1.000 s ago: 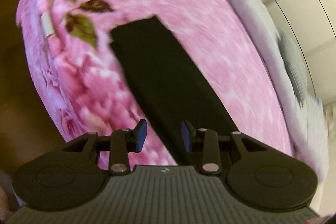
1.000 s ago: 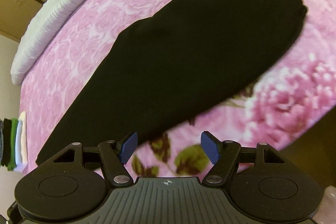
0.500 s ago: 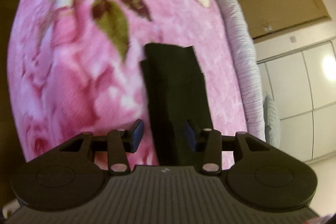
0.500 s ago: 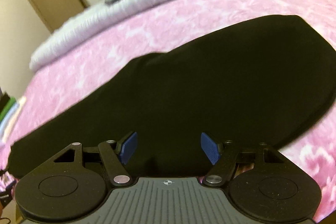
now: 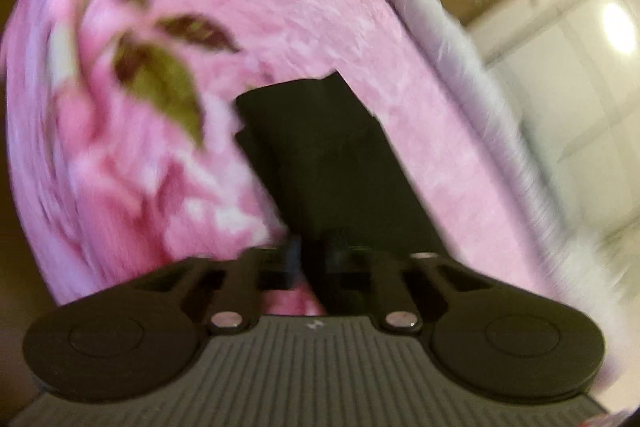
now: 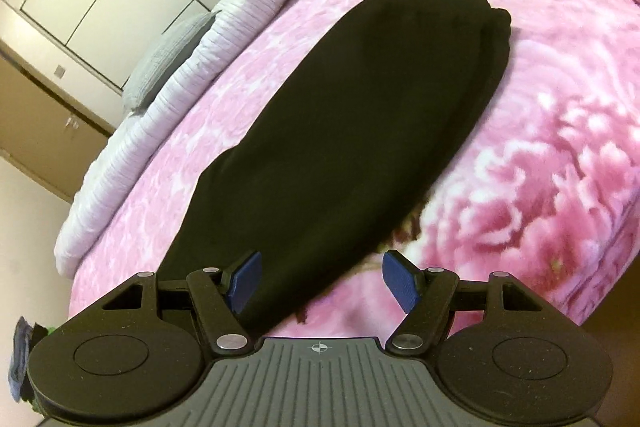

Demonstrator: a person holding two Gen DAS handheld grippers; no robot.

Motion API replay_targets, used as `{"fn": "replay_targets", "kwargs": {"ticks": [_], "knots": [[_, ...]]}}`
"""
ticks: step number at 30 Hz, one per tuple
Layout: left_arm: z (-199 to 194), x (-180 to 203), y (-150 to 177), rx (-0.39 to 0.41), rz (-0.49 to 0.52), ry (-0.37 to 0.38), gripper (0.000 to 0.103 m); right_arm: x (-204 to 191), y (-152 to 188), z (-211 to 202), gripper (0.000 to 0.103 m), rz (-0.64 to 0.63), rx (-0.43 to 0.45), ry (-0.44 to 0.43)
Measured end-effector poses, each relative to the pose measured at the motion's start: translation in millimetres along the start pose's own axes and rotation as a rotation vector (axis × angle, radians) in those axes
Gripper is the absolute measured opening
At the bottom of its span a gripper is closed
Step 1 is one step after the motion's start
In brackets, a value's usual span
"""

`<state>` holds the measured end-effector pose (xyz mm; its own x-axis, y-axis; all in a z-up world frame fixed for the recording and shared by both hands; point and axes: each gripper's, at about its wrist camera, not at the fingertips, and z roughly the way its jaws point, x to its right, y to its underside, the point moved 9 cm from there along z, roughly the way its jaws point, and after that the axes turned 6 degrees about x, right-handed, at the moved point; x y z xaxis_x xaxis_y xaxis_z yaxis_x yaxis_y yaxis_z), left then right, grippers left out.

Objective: Fold clothes

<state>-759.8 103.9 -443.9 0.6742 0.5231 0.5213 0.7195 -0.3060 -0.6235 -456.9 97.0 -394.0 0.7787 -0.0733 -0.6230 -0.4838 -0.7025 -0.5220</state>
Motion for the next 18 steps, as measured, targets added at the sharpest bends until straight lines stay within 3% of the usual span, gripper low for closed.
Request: {"fn": "replay_targets", "kwargs": {"ticks": [3,5,7,10,14,16,18], "knots": [[-10.1,51.8,-5.7,0.059,0.330,0.008,0.001,0.5,-3.0,-0.2,0.071,0.018,0.000,0.009],[-20.2,105.0,-1.5,0.099,0.555,0.070,0.001,6.7,-5.6,3.6,0.071,0.038,0.001,0.016],[-35.7,161.9,19.6,0.125,0.761,0.169,0.001,14.1,-8.5,6.6,0.071,0.058,0.002,0.022],[-58.5,233.3,81.4,0.106,0.977,0.368,0.001,23.8,-13.2,9.2,0.071,0.076,0.003,0.026],[-58.8,275.1,192.7,-0.090,1.147,0.555,0.009,28.8,-24.2,13.7,0.071,0.071,0.015,0.013],[-46.5,272.4,236.3,-0.208,1.174,0.567,0.010,28.3,-30.2,20.7,0.071,0.056,0.020,0.006],[-42.0,266.6,253.3,-0.262,1.147,0.564,0.013,28.2,-33.3,24.0,0.071,0.040,0.015,0.003]]}}
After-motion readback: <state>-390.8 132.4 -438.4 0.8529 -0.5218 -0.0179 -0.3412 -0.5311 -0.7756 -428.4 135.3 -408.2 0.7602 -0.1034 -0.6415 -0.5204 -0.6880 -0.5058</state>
